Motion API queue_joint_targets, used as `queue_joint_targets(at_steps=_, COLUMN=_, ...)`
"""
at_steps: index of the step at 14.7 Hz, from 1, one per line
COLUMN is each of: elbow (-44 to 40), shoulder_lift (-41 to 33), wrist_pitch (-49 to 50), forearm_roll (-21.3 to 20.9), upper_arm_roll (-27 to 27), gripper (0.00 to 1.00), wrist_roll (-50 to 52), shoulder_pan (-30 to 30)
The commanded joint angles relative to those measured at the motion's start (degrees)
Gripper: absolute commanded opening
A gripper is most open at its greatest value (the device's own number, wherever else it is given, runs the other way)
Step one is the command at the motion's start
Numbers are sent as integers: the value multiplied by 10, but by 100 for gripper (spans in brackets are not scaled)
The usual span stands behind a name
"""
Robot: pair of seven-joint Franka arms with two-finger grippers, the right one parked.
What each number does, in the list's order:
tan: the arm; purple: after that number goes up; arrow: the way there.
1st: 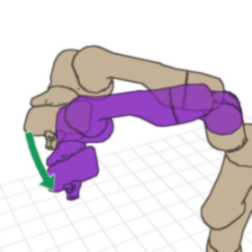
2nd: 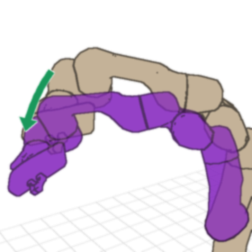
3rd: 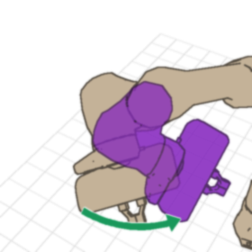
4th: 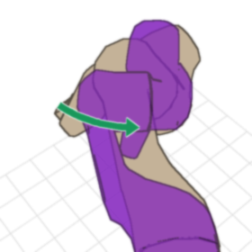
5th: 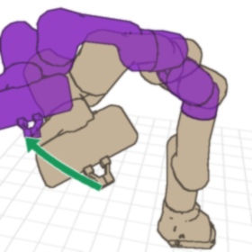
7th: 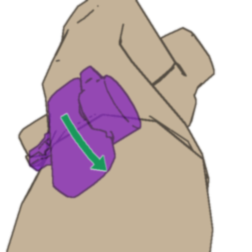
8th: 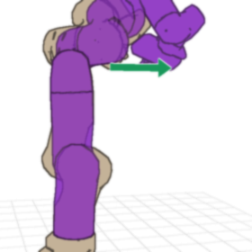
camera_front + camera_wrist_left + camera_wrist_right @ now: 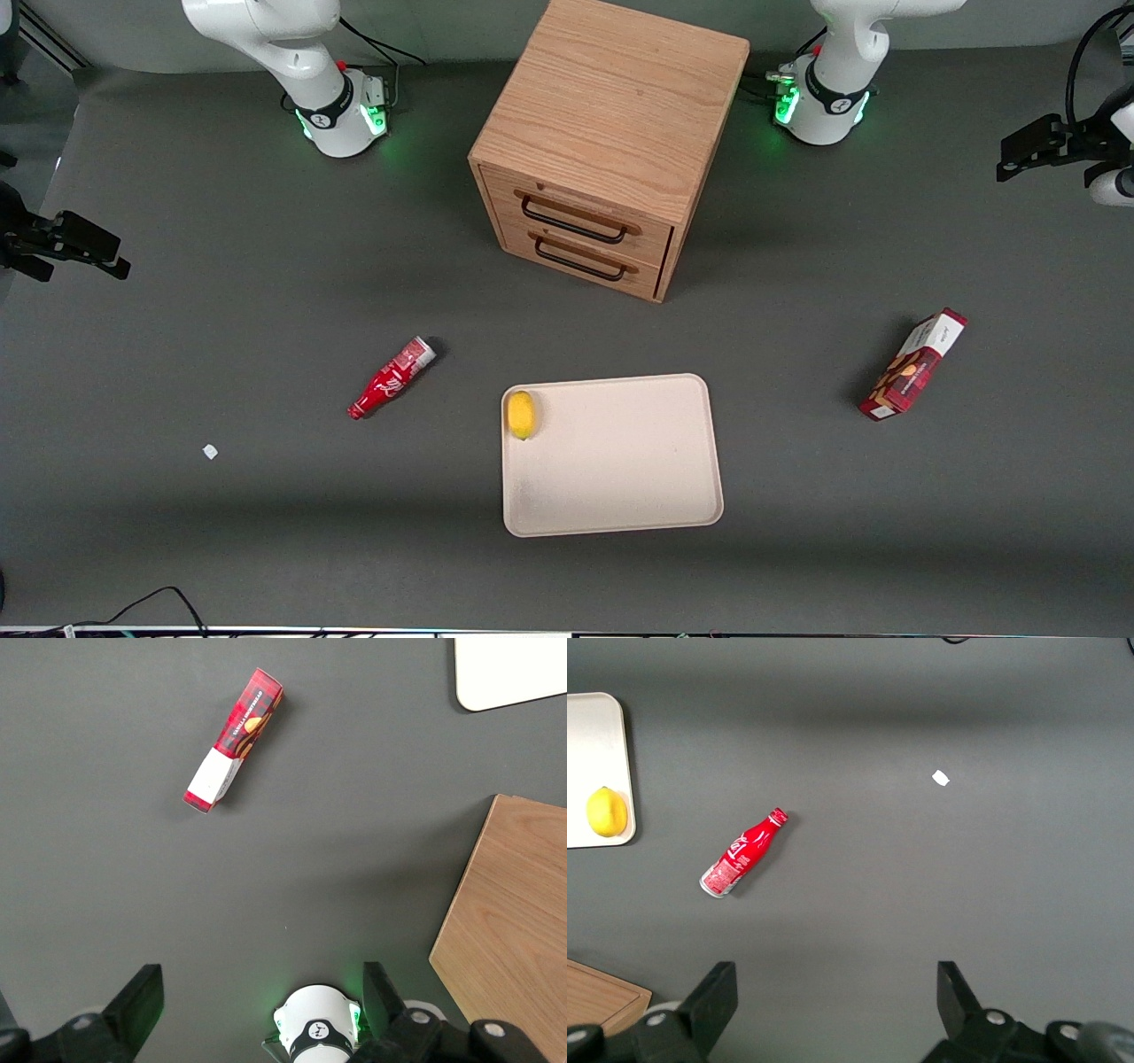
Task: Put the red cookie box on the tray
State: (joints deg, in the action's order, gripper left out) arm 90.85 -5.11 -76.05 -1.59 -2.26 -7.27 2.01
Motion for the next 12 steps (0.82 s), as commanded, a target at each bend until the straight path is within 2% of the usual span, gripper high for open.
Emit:
queue_joint_targets(at_steps=1, elbow=-14, shoulder_lift=1, wrist_pitch=11, forearm_roll=-7, upper_arm_roll=2, gripper=100, wrist_roll=-3, shoulder_pan=1)
queue_joint_targets(at_steps=12, elbow=-14, shoulder_lift=4, wrist_pitch=17, forearm_roll=3, upper_arm_roll=-1, gripper=100, wrist_roll=-2, shoulder_pan=0)
